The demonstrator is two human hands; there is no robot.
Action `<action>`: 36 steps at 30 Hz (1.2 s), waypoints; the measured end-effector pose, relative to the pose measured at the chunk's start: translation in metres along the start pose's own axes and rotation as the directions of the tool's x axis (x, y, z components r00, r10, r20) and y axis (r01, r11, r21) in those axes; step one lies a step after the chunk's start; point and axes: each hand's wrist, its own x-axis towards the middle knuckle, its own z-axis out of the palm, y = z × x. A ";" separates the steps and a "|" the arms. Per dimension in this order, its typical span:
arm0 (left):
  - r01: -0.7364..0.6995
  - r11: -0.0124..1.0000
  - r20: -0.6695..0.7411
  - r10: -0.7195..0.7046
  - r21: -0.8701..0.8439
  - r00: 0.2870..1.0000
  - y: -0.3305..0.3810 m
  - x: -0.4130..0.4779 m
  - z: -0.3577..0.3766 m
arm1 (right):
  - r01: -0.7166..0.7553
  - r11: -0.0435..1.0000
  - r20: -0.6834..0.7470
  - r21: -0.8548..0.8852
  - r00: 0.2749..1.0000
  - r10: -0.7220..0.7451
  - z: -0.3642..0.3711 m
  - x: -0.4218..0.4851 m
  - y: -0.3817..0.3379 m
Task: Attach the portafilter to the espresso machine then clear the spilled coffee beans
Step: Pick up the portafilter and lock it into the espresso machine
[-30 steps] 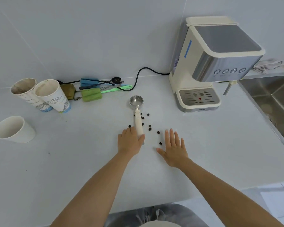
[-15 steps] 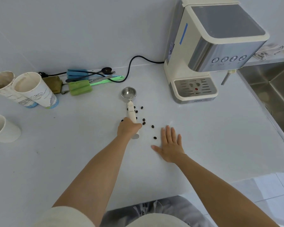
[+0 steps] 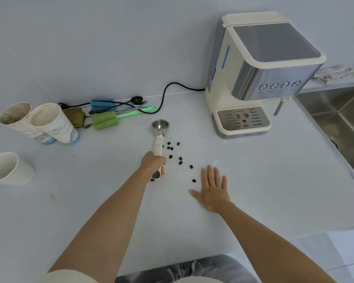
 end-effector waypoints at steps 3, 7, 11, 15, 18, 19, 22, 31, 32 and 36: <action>-0.039 0.998 -0.034 0.041 0.052 0.999 -0.001 -0.007 -0.009 | 0.011 1.000 0.014 0.012 1.000 -0.011 -0.002 0.000 0.000; -0.102 0.981 -0.035 0.109 0.165 0.993 0.006 -0.021 -0.019 | 0.019 0.992 0.053 0.125 0.998 -0.026 -0.009 -0.003 0.005; -0.133 0.970 0.017 0.132 0.205 0.991 0.018 -0.038 -0.019 | 0.057 0.933 -0.025 0.354 0.998 -0.052 -0.036 -0.009 0.011; -0.165 0.959 0.087 0.148 0.229 0.985 0.030 -0.050 -0.006 | 0.208 0.899 -0.357 0.386 0.932 -0.062 -0.103 -0.016 0.020; -0.204 0.942 0.155 0.167 0.267 0.974 0.040 -0.059 0.010 | 0.296 0.903 -0.590 0.311 0.805 -0.061 -0.164 -0.026 0.034; -0.222 0.932 0.177 0.176 0.286 0.968 0.043 -0.062 0.016 | 0.304 0.911 -0.637 0.280 0.769 -0.061 -0.181 -0.029 0.040; -0.254 0.908 0.230 0.183 0.333 0.956 0.050 -0.064 0.034 | 0.296 0.936 -0.719 0.190 0.692 -0.073 -0.222 -0.032 0.057; -0.318 0.863 0.321 0.195 0.392 0.927 0.072 -0.054 0.087 | 0.072 0.997 -0.626 -0.002 0.778 -0.058 -0.293 -0.009 0.110; -0.324 0.860 0.330 0.197 0.395 0.923 0.075 -0.051 0.092 | 0.046 0.998 -0.603 -0.035 0.796 -0.058 -0.297 -0.006 0.113; -0.349 0.851 0.349 0.213 0.392 0.913 0.085 -0.042 0.112 | 0.039 0.993 -0.545 -0.108 0.833 -0.092 -0.311 0.001 0.119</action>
